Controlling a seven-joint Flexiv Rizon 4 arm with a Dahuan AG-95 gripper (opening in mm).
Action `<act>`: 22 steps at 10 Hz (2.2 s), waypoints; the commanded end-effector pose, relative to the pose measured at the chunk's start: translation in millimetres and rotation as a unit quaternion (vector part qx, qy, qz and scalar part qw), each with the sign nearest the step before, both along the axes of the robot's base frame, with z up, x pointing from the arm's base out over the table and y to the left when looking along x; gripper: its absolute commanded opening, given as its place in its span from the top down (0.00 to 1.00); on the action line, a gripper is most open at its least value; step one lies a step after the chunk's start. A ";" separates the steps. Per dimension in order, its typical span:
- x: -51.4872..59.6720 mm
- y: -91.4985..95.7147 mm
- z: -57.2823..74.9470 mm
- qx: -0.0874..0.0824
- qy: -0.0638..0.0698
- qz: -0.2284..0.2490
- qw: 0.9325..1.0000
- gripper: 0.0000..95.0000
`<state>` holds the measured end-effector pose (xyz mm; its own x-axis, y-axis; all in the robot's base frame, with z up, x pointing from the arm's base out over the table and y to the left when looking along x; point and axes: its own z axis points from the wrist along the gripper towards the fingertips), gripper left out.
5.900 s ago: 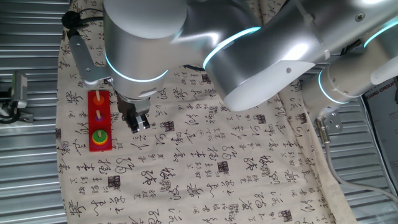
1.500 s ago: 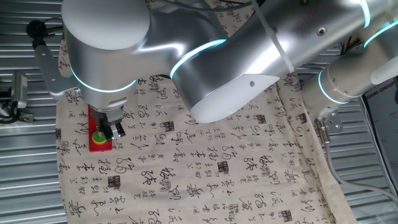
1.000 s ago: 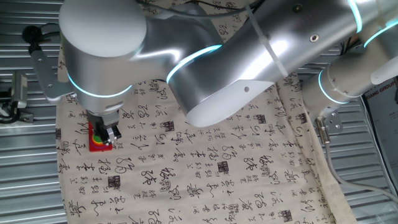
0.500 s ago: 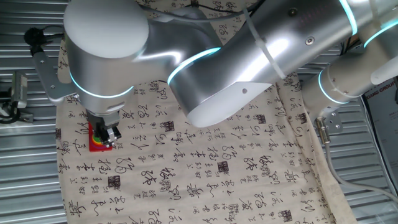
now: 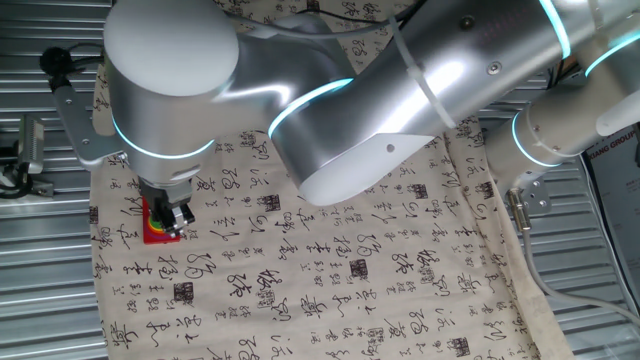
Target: Take out one Hanoi block and throw it aside
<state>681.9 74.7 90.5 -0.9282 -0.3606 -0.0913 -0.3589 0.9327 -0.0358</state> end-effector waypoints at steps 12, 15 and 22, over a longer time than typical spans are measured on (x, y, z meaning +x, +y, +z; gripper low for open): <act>0.8 -0.7 -17.0 0.002 -0.004 0.036 0.999 0.60; 1.1 -1.5 -19.7 0.001 -0.004 0.035 0.999 0.60; 2.4 -2.8 -28.0 -0.003 -0.006 0.033 0.999 0.60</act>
